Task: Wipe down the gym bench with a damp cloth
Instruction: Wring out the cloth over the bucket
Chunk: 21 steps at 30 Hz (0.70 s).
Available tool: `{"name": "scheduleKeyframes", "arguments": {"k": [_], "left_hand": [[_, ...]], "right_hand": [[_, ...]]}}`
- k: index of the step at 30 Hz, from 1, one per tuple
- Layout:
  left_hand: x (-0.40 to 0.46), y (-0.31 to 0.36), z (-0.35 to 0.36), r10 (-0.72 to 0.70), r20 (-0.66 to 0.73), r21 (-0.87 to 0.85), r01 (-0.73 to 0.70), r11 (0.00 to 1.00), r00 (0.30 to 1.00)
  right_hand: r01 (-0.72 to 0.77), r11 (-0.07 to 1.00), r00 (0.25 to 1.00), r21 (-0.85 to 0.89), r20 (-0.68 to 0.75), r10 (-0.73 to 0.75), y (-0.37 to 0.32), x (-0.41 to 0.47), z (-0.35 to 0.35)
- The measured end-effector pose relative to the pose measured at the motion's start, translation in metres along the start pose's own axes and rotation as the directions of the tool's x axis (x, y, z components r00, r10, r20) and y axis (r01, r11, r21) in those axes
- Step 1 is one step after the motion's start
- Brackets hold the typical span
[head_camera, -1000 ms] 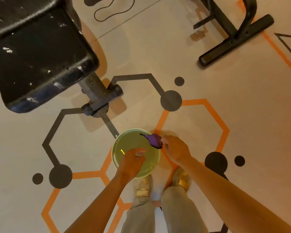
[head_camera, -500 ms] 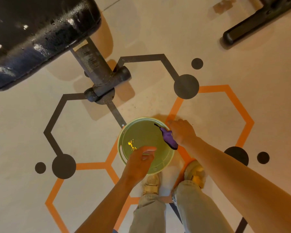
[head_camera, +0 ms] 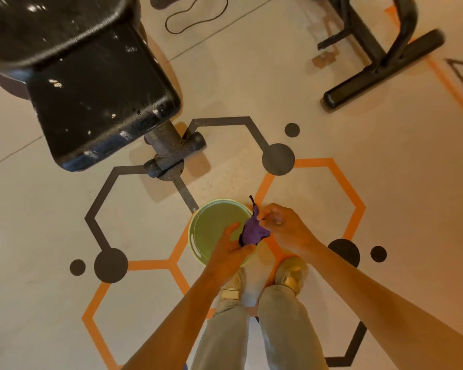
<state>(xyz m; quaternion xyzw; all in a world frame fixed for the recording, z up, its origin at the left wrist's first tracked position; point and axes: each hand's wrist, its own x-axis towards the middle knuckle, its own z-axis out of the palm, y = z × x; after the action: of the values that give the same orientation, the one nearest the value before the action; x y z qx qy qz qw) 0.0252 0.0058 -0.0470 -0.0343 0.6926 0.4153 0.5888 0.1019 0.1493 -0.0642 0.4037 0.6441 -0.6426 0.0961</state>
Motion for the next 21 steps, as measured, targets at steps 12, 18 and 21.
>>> {"name": "scheduleKeyframes", "arguments": {"k": [12, 18, 21], "left_hand": [[-0.140, 0.096, 0.016, 0.335, -0.153, 0.167, -0.310, 0.936, 0.930], [-0.194, 0.154, 0.039, 0.384, -0.041, 0.138, -0.376, 0.916, 0.922], [-0.216, 0.178, 0.060, 0.393, 0.017, 0.048, -0.393, 0.918, 0.919]], "right_hand": [[0.043, 0.983, 0.999, 0.179, 0.017, -0.047, -0.141, -0.128, -0.054], [0.100, 0.986, 0.994, -0.134, 0.055, -0.094, -0.187, -0.179, -0.092], [0.064, 0.998, 0.993, 0.026, 0.095, -0.066, -0.210, -0.202, -0.120]]}}
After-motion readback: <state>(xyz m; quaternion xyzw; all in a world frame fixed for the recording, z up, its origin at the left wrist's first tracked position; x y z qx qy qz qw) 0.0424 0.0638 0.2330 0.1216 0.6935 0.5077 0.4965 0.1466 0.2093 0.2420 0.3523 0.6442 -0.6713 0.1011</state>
